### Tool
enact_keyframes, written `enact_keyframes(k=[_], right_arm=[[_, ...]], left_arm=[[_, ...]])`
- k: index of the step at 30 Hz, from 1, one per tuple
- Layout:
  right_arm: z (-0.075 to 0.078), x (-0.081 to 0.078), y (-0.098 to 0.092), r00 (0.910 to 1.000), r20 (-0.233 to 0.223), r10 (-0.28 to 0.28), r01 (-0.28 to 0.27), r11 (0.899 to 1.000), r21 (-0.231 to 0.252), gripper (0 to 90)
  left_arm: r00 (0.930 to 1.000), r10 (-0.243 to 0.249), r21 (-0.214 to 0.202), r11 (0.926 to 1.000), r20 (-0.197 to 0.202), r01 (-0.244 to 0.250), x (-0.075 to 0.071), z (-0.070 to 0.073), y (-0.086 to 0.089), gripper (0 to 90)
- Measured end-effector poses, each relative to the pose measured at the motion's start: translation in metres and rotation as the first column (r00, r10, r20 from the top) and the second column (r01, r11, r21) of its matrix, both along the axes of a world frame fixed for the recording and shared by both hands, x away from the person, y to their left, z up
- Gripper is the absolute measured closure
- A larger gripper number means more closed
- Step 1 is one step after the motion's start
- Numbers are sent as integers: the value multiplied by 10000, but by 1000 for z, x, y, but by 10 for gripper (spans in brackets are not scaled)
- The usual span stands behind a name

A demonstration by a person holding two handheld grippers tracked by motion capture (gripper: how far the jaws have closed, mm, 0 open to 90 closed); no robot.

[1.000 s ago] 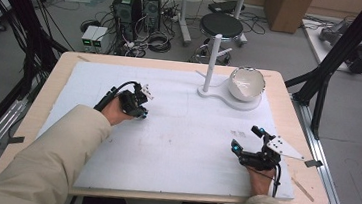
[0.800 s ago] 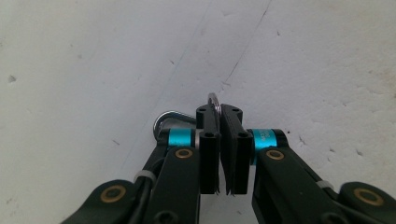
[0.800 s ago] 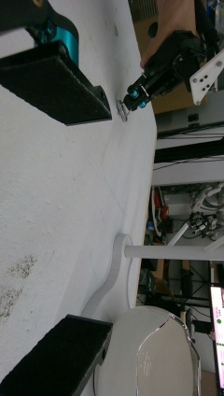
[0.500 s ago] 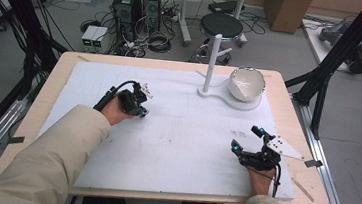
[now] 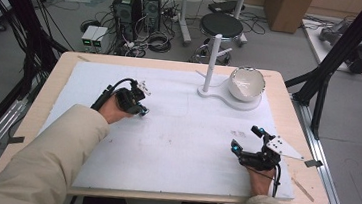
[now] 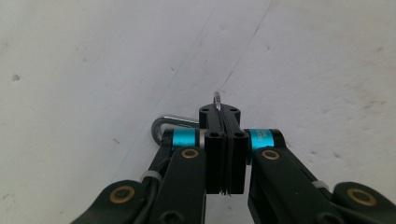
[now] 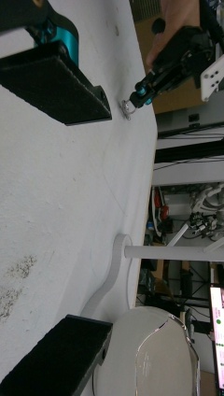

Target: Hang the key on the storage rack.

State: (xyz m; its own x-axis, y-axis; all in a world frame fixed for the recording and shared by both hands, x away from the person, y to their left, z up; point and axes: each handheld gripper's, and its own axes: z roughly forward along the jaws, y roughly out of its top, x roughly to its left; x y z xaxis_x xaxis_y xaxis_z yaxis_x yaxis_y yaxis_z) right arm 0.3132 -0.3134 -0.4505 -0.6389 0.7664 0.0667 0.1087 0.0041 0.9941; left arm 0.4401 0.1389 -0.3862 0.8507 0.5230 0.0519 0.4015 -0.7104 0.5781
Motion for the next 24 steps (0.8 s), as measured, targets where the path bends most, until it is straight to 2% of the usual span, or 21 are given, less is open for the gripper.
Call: enact_keyframes(k=[3,5,6,8,9,10,11,12,14,15,16,17,19,21,23,24], right_arm=[[0,1,-1,10000,5,12,-12,10000,92,8],[1,2,-2,9999,-99,-33,34,10000,84,8],[1,2,-2,9997,-236,-52,54,10000,77,8],[3,3,-2,9993,-377,-52,53,10000,30,8],[5,3,-2,9994,-345,-14,14,10000,8,8],[8,3,-2,9998,-210,73,-73,10000,8,8],[11,2,-2,9998,-74,185,-184,9998,79,8],[15,2,-2,9997,38,233,-234,9997,81,8],[24,2,0,9985,114,540,-542,9984,131,8],[29,3,1,9973,169,716,-718,9973,135,8],[34,4,3,9961,215,859,-861,9963,81,8],[39,5,5,9942,305,1034,-1035,9946,12,8],[48,7,10,9899,294,1386,-1387,9903,16,8],[60,10,17,9811,297,1915,-1914,9815,-60,8],[69,14,24,9703,450,2378,-2372,9713,-178,8],[74,16,28,9649,368,2602,-2595,9655,-221,8]], left_arm=[[9999,-127,-755,9971,19,128,-4,12,8,887],[9996,-252,-1058,9941,85,260,-8,19,12,887],[9992,-380,-1240,9915,110,390,-10,22,14,887],[9984,-539,-1869,9808,188,565,-15,28,16,887],[9984,-539,-1869,9808,188,565,-15,28,16,887],[9978,-593,-2179,9739,294,643,-18,32,17,887],[9963,-772,-2632,9610,382,846,-23,38,18,887],[9954,-853,-2740,9571,445,943,-24,40,19,887],[9933,-1040,-3175,9413,513,1149,-29,46,21,887],[9920,-1132,-3324,9348,562,1255,-31,49,22,886],[9920,-1132,-3324,9348,562,1255,-31,49,22,887],[9901,-1254,-3653,9203,636,1400,-35,53,23,887],[9874,-1417,-4087,8988,708,1583,-39,56,25,887],[9824,-1672,-4411,8777,839,1870,-43,58,26,886],[9785,-1804,-4509,8685,997,2060,-46,60,27,886],[9775,-1839,-4629,8609,1036,2110,-48,60,28,886]])
